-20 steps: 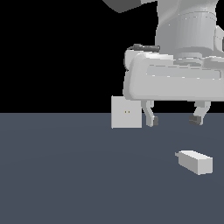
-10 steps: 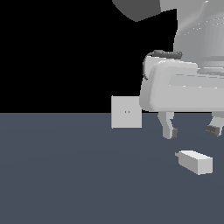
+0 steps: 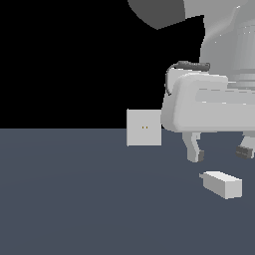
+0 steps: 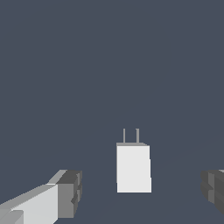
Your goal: Plug the charger into the wall socket.
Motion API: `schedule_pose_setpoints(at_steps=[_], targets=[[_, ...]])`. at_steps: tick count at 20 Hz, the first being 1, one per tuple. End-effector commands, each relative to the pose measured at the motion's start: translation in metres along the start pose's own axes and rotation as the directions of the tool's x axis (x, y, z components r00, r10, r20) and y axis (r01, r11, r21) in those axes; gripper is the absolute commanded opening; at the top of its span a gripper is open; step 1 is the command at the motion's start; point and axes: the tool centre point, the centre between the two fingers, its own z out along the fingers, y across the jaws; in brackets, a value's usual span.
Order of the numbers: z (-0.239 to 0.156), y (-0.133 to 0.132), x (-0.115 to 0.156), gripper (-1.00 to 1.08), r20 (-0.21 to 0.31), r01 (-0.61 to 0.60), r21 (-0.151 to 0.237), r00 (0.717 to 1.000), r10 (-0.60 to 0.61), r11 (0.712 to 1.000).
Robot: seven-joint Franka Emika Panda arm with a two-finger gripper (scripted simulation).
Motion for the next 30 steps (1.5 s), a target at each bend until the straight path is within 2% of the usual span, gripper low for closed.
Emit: schedule_pose_setpoints(at_steps=[1, 9, 15, 16, 30], targets=[[0.006, 0.0, -0.001, 1.0, 0.001, 0.0, 0.0, 1.0, 0.0, 1.0], [0.038, -0.001, -0.006, 1.0, 0.0, 0.001, 0.001, 1.0, -0.001, 1.0], [0.046, 0.0, -0.007, 1.0, 0.0, 0.002, 0.001, 1.0, -0.002, 1.0], [0.046, 0.0, -0.007, -1.0, 0.0, 0.002, 0.001, 1.0, -0.002, 1.0], [0.044, -0.002, -0.003, -1.0, 0.0, 0.0, 0.0, 1.0, 0.0, 1.0]])
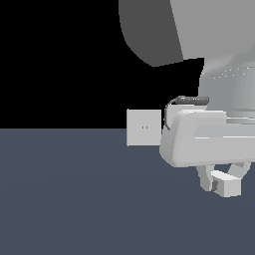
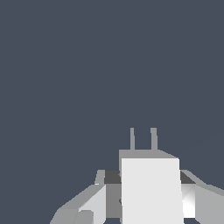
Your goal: Plug the charger into the wall socket.
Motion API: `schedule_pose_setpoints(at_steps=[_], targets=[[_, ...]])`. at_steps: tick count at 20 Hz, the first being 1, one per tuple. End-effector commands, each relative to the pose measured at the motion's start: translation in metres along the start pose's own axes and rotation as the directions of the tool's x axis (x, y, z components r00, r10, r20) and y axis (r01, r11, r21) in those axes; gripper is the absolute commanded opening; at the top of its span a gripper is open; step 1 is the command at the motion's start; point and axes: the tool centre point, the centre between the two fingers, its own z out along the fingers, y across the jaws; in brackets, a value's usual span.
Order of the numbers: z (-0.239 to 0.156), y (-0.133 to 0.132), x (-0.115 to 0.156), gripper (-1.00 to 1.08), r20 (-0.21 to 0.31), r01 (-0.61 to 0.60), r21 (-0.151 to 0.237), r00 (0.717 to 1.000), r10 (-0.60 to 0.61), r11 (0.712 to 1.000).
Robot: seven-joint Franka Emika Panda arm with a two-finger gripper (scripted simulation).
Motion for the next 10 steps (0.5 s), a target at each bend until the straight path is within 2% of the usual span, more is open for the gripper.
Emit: schedule_pose_setpoints(at_steps=[1, 10], targets=[[-0.003, -0.003, 0.004, -1.0, -0.001, 0.0, 0.0, 1.0, 0.0, 1.0], [-0.031, -0.029, 0.046, -1.0, -0.001, -0.011, -0.001, 1.0, 0.011, 1.0]])
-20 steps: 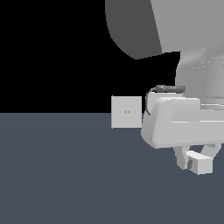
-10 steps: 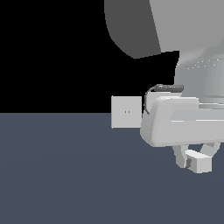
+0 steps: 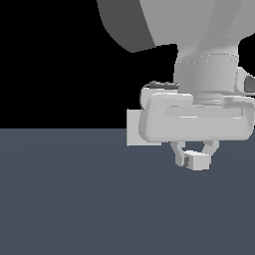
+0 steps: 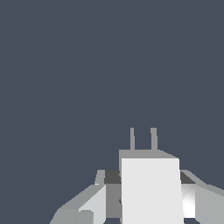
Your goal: Plug the charger into the wall socket.
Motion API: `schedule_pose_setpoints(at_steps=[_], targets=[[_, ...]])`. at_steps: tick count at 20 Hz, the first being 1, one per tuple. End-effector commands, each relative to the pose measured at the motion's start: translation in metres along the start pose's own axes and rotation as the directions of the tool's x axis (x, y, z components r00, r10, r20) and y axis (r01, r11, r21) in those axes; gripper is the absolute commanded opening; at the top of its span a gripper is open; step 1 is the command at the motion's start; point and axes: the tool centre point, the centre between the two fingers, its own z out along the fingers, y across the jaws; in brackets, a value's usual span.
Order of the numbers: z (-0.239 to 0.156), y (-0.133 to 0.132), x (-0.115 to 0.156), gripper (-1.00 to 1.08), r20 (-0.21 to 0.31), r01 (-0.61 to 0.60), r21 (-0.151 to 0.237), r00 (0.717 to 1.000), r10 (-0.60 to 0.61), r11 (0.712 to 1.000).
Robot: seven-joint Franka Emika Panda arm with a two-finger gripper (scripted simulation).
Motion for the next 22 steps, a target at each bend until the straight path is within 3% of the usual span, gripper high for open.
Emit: schedule_pose_setpoints(at_steps=[1, 11, 22], targets=[[-0.011, -0.011, 0.017, -1.0, -0.001, -0.003, -0.001, 1.0, 0.003, 1.0], [-0.044, -0.04, 0.069, -1.0, 0.0, -0.016, -0.003, 1.0, 0.016, 1.0], [-0.047, -0.043, 0.075, -1.0, 0.0, -0.017, -0.003, 1.0, 0.017, 1.0]])
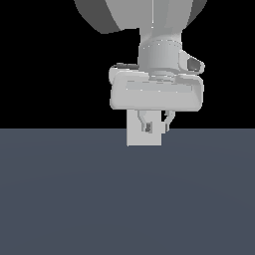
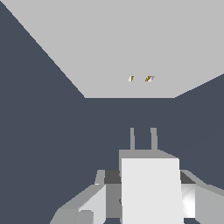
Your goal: Plug the charger into the wall socket.
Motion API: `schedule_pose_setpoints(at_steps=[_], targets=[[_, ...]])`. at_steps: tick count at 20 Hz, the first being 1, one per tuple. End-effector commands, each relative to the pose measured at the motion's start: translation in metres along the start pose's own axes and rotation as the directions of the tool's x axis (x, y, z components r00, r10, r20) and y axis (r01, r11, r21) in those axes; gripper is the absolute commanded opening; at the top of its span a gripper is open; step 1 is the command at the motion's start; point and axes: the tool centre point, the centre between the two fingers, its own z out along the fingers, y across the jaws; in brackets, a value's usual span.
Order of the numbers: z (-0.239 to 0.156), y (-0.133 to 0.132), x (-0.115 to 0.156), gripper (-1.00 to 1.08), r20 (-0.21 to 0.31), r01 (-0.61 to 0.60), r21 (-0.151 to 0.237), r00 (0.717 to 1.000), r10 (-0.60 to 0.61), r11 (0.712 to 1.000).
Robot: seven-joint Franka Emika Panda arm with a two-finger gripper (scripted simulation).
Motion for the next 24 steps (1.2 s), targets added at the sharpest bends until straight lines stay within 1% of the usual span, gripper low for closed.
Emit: schedule_pose_setpoints(at_steps=[1, 7, 17, 24], targets=[[0.0, 0.0, 0.0, -1.0, 0.0, 0.0, 0.0, 1.0, 0.0, 1.0], [0.001, 0.0, 0.006, -1.0, 0.0, 0.0, 0.0, 1.0, 0.0, 1.0], [0.006, 0.0, 0.039, -1.0, 0.0, 0.0, 0.0, 1.0, 0.0, 1.0], [0.007, 0.0, 0.05, -1.0, 0.0, 0.0, 0.0, 1.0, 0.0, 1.0]])
